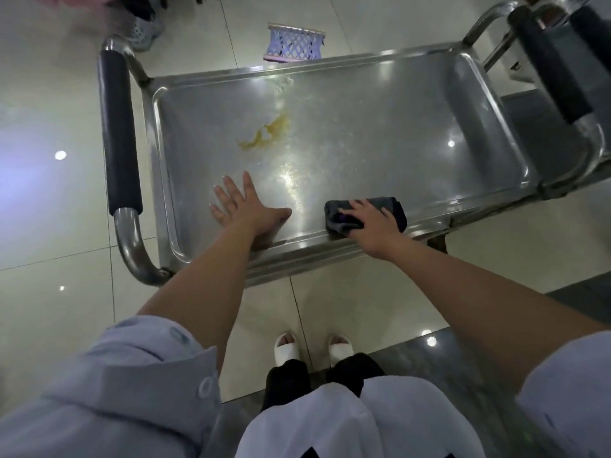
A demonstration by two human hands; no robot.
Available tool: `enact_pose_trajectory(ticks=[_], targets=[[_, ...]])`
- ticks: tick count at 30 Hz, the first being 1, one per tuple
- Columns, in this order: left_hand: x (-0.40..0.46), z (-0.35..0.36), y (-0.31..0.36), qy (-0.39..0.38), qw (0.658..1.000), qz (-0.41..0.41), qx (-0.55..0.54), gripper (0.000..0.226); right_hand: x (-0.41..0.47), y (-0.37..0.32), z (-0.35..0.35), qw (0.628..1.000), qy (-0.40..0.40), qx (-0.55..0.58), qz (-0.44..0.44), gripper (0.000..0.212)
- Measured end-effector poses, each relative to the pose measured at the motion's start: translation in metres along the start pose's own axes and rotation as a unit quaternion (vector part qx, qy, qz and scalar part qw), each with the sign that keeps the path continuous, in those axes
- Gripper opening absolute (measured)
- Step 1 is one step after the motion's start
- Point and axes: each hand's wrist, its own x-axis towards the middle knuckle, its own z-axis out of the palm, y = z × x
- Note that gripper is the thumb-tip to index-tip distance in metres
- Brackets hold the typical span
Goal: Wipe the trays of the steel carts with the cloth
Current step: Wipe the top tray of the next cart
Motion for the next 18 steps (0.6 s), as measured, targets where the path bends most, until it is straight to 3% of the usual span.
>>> enact_pose_trajectory(ticks=[9, 15, 18], targets=[[0.0, -0.001, 0.005, -0.001, 1.0, -0.014, -0.008, 0.126, -0.019, 0.046, -0.017, 0.992, -0.057, -0.032, -0.109, 0.05], [0.003, 0.0, 0.005, -0.005, 1.0, -0.005, -0.016, 0.122, 0.022, 0.103, -0.046, 0.994, 0.09, 0.007, 0.055, 0.053], [0.005, 0.0, 0.006, -0.005, 1.0, 0.0, -0.023, 0.122, 0.072, 0.101, -0.072, 0.988, 0.103, -0.004, 0.112, 0.057]])
